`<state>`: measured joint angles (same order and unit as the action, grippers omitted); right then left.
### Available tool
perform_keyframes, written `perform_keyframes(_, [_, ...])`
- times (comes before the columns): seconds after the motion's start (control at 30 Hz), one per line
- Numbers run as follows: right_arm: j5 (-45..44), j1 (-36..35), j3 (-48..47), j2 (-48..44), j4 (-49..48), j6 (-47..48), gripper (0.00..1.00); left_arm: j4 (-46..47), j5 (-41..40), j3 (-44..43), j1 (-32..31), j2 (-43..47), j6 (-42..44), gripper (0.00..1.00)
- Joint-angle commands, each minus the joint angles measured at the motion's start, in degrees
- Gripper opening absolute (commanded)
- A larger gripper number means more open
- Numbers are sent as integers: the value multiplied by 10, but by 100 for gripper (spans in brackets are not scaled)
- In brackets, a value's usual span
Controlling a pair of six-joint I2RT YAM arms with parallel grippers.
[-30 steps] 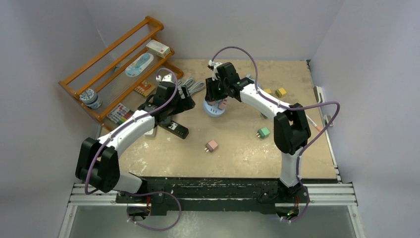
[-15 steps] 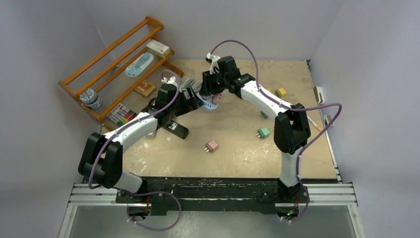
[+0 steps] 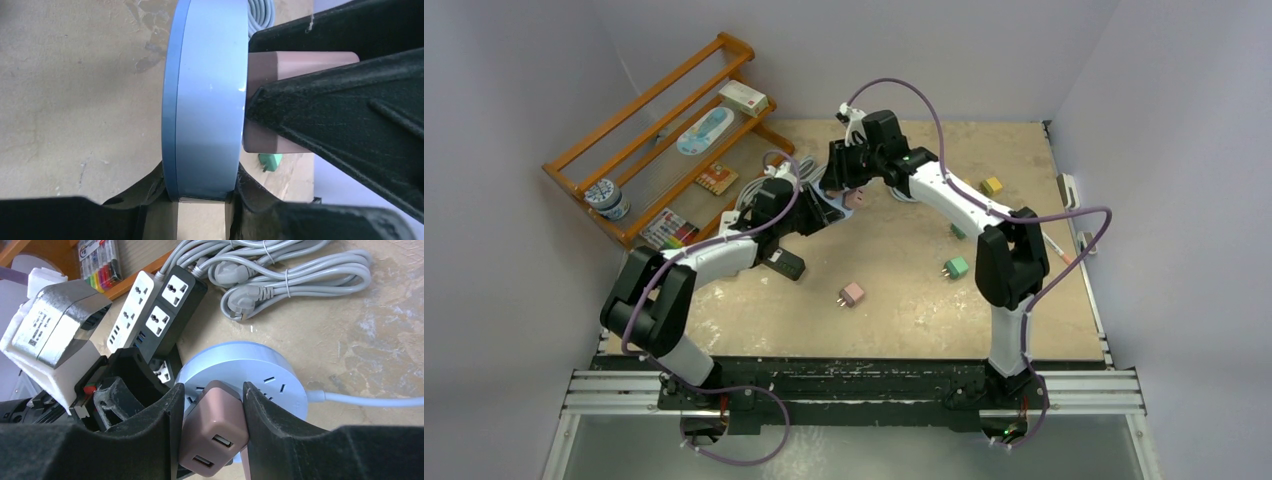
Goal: Pull the plug off the socket
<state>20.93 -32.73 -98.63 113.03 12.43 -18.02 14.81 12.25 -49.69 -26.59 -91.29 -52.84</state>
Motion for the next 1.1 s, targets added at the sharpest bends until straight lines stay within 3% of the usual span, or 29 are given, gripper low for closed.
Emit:
perform_keyframes(0.0, [58,-8,-39,-26,-61,-23,0,57,-29,7,0,-6,-17,0])
perform_keyframes(0.17, [25,-9,-40,-34,-42,-12,0,11,-66,-14,0,1,5,0])
perform_keyframes(0.33, [-161,-39,-53,-42,12,38,0,-37,-87,-39,12,-17,1,0])
perform_keyframes(0.4, [-125,-35,-38,-46,19,37,0,-37,-85,-40,19,-23,-8,0])
perform_keyframes(0.43, [-66,-26,-23,-52,12,33,0,-39,-84,-41,21,-23,-8,0])
perform_keyframes(0.53, [106,20,52,-82,-78,-22,0,-45,-91,-42,25,-16,-5,0])
perform_keyframes(0.6, [160,35,84,-94,-122,-39,0,-50,-94,-43,29,-10,0,0])
perform_keyframes(0.8, [78,38,117,-130,-77,23,0,-74,-106,-56,38,-4,23,0])
perform_keyframes(1.07, [73,37,375,-193,-132,22,0,-103,-104,-69,71,7,47,0])
